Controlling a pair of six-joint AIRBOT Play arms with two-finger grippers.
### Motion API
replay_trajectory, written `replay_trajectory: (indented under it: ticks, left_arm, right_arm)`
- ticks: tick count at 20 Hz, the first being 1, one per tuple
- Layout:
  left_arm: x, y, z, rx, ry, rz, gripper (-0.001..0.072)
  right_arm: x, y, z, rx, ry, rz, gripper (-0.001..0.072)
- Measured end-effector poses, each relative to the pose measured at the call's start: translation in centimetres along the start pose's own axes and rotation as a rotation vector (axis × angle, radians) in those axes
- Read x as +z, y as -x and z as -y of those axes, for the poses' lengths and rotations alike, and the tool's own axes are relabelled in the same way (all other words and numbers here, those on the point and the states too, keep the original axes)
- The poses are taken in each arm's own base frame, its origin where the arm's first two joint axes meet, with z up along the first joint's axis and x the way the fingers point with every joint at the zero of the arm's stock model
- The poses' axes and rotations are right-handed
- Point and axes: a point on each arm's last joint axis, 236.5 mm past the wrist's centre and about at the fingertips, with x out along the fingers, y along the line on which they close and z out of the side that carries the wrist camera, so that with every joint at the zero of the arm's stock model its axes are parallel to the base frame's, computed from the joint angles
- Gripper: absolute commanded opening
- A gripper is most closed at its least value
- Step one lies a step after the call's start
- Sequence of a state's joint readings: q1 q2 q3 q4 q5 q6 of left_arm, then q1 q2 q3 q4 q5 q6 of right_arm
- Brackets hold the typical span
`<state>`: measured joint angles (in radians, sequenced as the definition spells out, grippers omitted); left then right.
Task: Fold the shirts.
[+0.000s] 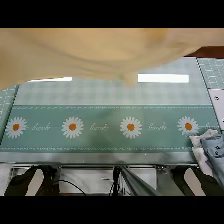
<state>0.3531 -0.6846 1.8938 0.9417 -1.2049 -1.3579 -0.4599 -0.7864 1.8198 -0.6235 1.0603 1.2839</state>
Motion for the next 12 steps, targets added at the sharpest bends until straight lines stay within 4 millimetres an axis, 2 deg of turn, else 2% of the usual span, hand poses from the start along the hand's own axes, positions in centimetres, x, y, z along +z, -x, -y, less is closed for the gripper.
replay_trajectory:
  ticks: [2, 3, 5, 7, 9, 12]
  left_arm:
    - [1.1, 3.7, 1.6, 0.039, -0.034, 0.02, 0.0022]
    - [1.2, 5.4, 2.3, 0.059, -0.038, 0.018, 0.0023]
    - [0.0, 8.3, 3.2, 0.094, -0.023, -0.026, 0.0023]
    - [-2.4, 10.1, 4.0, 0.096, 0.019, -0.12, 0.0023]
    - [-5.3, 11.0, 4.1, 0.089, 0.069, -0.236, 0.0023]
    - [-9.8, 10.2, 3.7, 0.048, 0.133, -0.413, 0.0023]
  right_arm:
    - [2.3, 3.8, -2.3, -0.087, 0.057, 0.037, 0.0032]
    - [2.7, 5.4, -3.1, -0.124, 0.078, 0.038, 0.0031]
    - [2.1, 7.9, -3.8, -0.197, 0.1, -0.007, 0.0031]
    - [-0.1, 9.4, -3.4, -0.259, 0.098, -0.11, 0.0031]
    - [-3.3, 10.3, -1.9, -0.316, 0.084, -0.259, 0.0031]
    - [-8.5, 10.3, 0.8, -0.339, 0.029, -0.494, 0.003]
